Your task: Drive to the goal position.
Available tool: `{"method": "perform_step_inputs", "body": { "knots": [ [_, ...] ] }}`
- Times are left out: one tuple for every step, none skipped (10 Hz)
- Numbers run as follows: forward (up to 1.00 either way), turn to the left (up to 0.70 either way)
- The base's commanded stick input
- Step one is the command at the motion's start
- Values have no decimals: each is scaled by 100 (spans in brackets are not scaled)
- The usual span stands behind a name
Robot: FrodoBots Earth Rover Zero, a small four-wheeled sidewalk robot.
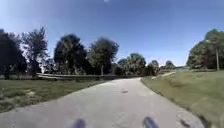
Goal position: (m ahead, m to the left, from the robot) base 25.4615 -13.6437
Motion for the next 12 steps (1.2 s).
{"method": "perform_step_inputs", "body": {
  "knots": [
    [70,0],
    [70,0],
    [70,0],
    [70,0],
    [70,0],
    [70,0],
    [70,0],
    [70,0],
    [70,0],
    [70,0],
    [70,0],
    [70,0]
  ]
}}
